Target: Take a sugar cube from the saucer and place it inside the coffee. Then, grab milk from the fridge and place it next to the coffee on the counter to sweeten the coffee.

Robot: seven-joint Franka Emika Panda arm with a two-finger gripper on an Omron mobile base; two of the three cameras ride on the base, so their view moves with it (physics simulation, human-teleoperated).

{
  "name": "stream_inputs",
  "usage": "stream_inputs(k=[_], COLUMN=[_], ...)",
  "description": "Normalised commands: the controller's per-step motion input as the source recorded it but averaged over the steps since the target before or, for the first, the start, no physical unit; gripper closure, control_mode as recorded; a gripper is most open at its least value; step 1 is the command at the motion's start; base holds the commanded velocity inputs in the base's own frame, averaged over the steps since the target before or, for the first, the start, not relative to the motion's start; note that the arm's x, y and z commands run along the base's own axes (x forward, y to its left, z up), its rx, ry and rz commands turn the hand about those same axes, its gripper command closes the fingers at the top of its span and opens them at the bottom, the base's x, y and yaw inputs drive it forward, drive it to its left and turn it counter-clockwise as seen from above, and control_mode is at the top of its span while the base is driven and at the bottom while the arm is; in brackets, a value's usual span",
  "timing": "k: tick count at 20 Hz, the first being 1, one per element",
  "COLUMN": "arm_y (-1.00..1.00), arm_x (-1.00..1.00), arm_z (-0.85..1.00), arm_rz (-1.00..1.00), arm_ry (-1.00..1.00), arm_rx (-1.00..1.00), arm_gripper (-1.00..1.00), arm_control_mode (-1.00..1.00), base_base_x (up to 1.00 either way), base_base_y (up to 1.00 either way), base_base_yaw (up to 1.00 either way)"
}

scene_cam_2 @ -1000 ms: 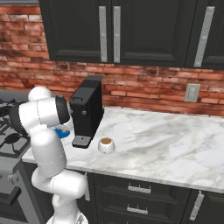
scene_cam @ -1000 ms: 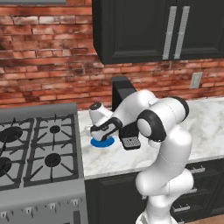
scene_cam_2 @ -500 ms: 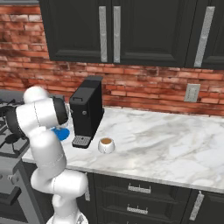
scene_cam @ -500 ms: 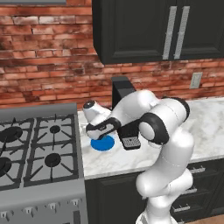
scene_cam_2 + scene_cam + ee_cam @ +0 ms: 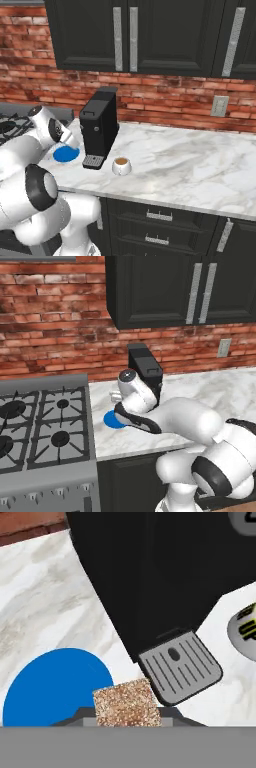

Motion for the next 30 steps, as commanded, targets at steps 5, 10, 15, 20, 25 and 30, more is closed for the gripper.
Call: stream_inputs(k=[5, 10, 15, 20, 25, 30], arm_y=[-1.0, -1.0, -0.99, -0.28, -0.01, -0.4], arm_x=[-1.0, -0.67, -0.06, 0.12, 0.44, 0.33], arm_z=[0.62, 0.46, 0.47, -0.01, -0.19, -0.32], arm_rz=[0.02, 0.11, 0.1, 0.05, 0.0, 0.0], arm_ry=[-0.24, -0.1, 0.14, 0.2, 0.16, 0.15], arm_rx=[0.1, 0.11, 0.09, -0.05, -0.06, -0.13], arm_gripper=[1.0, 1.0, 1.0, 1.0, 1.0, 1.0], arm_control_mode=[-1.0, -1.0, -1.0, -1.0, -1.0, -1.0], base_base_x=[0.0, 0.0, 0.0, 0.0, 0.0, 0.0], base_base_y=[0.0, 0.0, 0.0, 0.0, 0.0, 0.0], base_base_yaw=[0.0, 0.0, 0.0, 0.0, 0.0, 0.0])
